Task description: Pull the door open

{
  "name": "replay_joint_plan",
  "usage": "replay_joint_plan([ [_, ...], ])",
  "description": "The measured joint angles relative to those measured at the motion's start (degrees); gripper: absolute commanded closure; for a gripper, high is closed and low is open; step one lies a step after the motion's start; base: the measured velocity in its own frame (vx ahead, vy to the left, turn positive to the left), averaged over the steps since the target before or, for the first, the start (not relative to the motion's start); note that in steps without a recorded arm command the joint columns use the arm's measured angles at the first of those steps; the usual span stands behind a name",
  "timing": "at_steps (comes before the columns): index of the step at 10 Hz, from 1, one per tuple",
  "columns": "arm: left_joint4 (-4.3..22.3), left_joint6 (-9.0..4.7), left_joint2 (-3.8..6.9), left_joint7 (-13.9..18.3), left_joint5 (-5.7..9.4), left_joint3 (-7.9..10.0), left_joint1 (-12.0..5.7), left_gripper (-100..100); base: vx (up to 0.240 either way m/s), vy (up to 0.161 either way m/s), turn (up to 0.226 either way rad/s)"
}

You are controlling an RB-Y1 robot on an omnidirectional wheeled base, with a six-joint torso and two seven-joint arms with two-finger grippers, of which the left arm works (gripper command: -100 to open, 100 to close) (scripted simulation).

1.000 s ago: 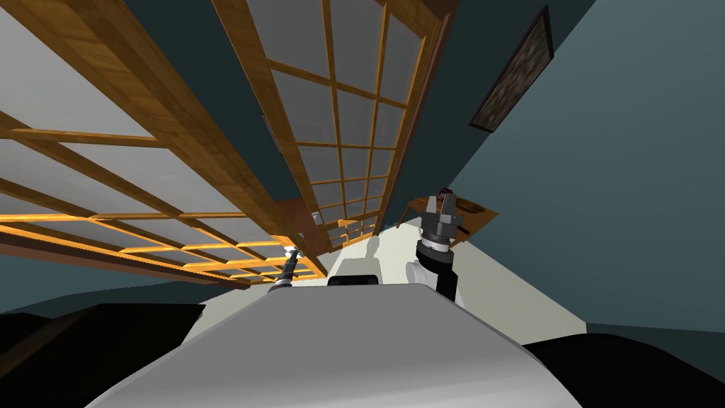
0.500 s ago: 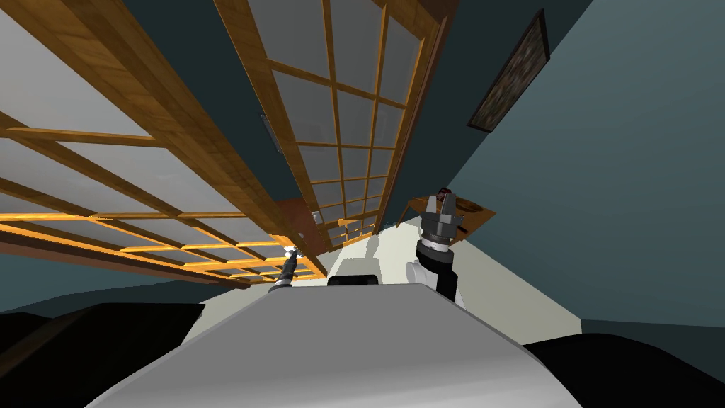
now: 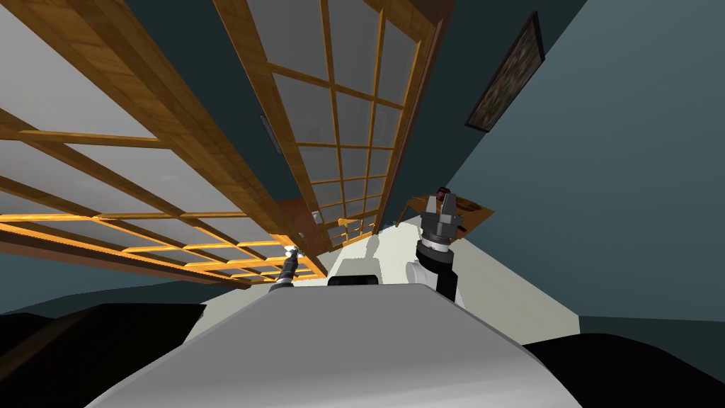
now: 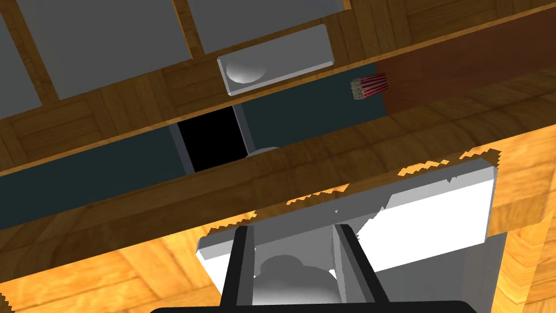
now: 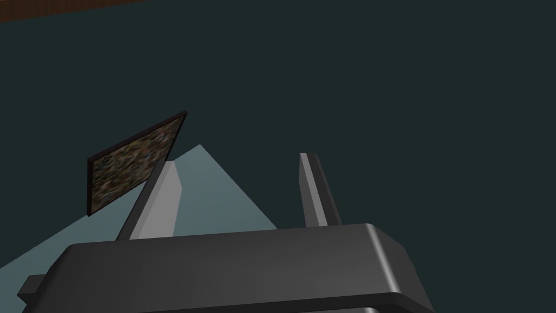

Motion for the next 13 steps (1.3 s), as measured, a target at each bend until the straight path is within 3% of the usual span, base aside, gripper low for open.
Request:
replay_joint_plan([
  [6, 0.2, -0.02, 0.87, 8.2, 1.38, -1.5, -0.45, 100, -0.015, 0.005, -0.011],
  [9, -1.2, 0.43, 0.99, 12.5, 2.01, -2.34, 0.2, 100, -0.022, 0.009, -0.013],
  [13, 0.0, -0.3, 1.62, 18.1, 3.04, -3.27, -0.72, 100, -0.016, 0.005, -0.009],
])
